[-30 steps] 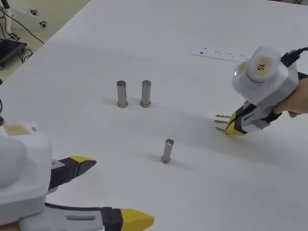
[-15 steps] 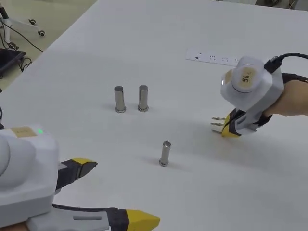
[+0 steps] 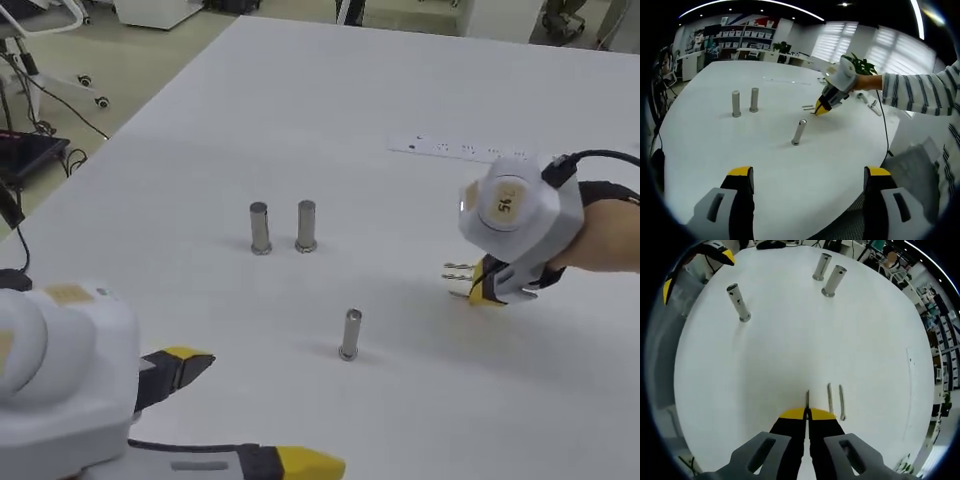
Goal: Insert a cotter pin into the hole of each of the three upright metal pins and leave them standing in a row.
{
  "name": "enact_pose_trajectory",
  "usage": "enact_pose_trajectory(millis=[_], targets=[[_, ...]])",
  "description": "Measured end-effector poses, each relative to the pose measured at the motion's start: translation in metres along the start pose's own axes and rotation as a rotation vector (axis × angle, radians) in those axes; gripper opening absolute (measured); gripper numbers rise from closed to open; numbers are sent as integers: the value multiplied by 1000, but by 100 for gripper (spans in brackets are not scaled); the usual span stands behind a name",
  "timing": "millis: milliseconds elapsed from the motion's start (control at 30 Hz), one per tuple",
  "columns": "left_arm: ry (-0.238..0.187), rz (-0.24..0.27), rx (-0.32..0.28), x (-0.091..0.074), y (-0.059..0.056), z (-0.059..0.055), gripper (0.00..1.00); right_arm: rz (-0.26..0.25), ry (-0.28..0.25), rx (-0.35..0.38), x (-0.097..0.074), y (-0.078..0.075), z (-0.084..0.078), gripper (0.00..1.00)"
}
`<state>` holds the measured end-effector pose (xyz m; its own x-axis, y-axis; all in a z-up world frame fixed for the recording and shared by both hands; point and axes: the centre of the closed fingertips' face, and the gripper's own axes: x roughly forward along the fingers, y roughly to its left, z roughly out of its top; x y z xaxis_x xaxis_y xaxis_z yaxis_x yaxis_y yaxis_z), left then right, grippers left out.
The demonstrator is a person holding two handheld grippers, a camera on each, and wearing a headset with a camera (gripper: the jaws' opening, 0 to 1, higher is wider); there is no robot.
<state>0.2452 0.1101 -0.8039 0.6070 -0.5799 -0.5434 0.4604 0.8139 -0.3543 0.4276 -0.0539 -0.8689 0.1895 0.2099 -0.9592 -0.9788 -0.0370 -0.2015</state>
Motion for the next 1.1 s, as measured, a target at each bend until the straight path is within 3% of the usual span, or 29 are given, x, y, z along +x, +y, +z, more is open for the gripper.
enact_pose_trajectory(millis=[333, 467, 700, 867, 1100], targets=[[-34, 5, 31, -1, 1, 11, 85, -46, -77, 41, -16, 11, -4, 1], [-17, 0, 41, 3, 1, 12, 84, -65, -128, 68, -27, 12, 1, 1], [-28, 0, 48, 6, 2, 20, 83, -141, -203, 81, -50, 14, 13, 1], [-13, -1, 60, 10, 6, 20, 78, -190, -242, 90, -62, 20, 17, 1], [-71, -30, 51, 13, 2, 36, 75, -262, -309, 124, -78, 28, 27, 1]])
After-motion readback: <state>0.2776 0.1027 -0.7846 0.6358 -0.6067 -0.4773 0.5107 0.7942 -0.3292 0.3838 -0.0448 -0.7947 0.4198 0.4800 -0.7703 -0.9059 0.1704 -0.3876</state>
